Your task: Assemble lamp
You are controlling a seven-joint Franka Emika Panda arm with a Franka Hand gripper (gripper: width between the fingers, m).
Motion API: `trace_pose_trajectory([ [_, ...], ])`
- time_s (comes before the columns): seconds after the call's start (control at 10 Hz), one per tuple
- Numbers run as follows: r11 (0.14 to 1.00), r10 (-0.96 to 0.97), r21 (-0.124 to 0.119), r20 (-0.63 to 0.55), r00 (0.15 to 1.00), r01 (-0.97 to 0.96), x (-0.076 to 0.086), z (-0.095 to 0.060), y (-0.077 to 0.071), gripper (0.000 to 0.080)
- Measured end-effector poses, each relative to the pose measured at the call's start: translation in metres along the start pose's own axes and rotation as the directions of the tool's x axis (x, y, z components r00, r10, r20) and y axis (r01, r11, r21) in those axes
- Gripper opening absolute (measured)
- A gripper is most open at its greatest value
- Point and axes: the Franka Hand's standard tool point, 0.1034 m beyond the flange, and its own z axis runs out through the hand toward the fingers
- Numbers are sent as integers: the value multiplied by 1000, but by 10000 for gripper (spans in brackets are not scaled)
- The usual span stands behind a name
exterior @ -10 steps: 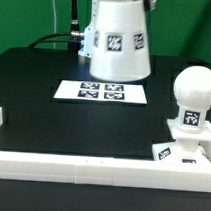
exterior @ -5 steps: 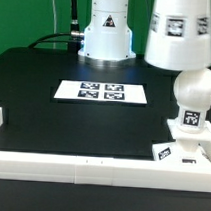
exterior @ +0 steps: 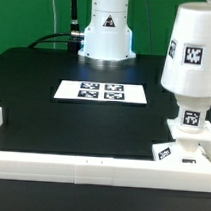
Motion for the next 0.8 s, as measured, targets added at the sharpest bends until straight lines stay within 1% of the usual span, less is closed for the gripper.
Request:
trace_pose_trajectory([
  [0.2,1000,9,-7,26,1000,-9,2,23,7,44],
  [0.3,1000,12,-9,34,999,-12,3,29,10,44],
  [0.6,1000,12,-11,47,999,-12,1,37,12,44],
  [0.8,1000,-1,-11,49,999,1,1,38,13,48],
])
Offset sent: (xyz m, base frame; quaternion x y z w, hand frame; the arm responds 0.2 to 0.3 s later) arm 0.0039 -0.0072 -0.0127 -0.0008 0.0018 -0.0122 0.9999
